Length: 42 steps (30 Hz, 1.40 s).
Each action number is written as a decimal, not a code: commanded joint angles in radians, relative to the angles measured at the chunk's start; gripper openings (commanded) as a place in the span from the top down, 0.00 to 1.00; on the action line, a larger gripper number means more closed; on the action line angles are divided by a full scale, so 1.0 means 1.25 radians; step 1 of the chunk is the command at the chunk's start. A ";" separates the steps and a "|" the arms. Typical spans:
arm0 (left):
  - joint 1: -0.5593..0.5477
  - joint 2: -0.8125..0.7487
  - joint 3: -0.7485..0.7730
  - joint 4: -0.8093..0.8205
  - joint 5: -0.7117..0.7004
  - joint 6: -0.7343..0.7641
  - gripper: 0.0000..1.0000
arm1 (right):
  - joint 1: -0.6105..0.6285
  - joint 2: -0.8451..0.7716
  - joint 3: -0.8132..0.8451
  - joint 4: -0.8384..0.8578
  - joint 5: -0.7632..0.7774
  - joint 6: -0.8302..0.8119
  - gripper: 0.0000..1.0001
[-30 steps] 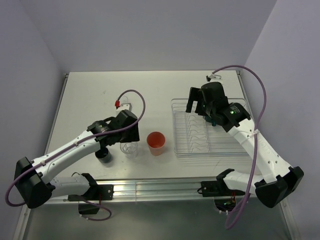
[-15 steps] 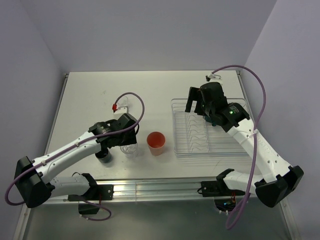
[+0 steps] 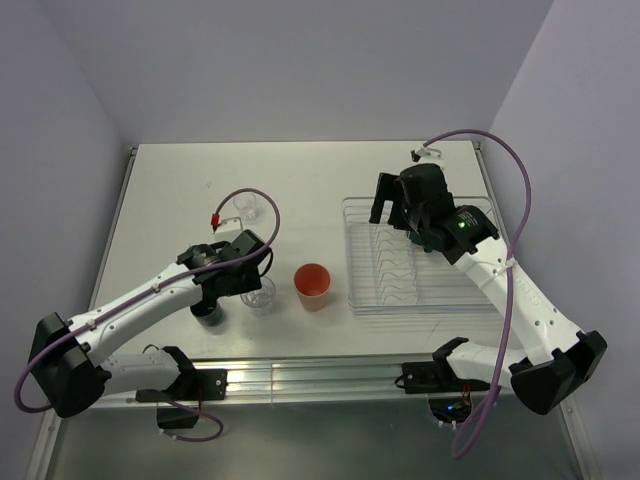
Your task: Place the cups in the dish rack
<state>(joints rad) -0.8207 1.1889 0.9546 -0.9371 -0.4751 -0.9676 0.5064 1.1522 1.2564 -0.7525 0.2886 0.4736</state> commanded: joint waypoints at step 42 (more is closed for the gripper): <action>0.306 0.121 0.374 0.527 0.904 0.146 1.00 | 0.033 -0.077 0.056 0.203 -0.226 0.019 0.00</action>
<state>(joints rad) -0.4358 1.2888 1.4425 -0.5850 0.2401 -0.7238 0.5327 1.1194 1.2652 -0.6468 0.1234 0.4740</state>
